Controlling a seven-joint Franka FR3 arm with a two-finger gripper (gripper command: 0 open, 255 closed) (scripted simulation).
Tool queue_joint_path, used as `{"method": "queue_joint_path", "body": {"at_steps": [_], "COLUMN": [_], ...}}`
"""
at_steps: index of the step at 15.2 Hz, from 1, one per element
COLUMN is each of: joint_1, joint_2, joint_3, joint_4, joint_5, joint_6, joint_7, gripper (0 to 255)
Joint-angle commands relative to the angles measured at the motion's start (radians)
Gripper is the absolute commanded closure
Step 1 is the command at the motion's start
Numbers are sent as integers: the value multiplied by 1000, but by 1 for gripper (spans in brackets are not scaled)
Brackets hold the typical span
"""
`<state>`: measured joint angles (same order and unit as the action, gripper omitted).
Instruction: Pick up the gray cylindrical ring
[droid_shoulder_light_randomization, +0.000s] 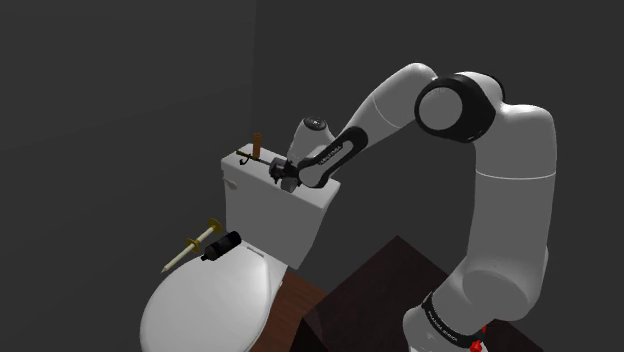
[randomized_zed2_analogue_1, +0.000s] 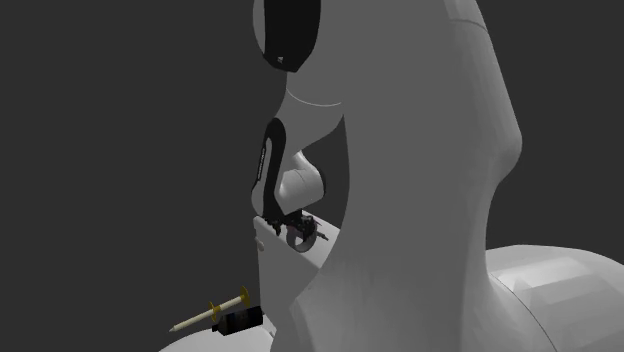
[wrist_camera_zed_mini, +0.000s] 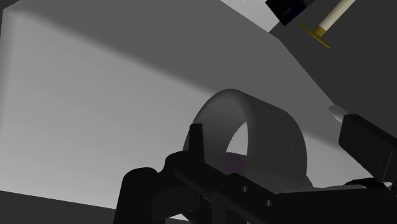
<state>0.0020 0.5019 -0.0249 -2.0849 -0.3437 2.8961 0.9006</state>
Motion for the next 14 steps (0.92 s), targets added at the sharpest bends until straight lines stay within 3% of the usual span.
{"method": "queue_joint_path", "body": {"at_steps": [1,2,14], "joint_1": [1,2,-9], "joint_2": [5,8,-30], "joint_3": [-2,-3,11], "joint_4": [1,2,-5], "joint_5": [-2,-2,9], "joint_6": [5,6,-24], "joint_7": [2,3,-11], "gripper": [0,255,255]}}
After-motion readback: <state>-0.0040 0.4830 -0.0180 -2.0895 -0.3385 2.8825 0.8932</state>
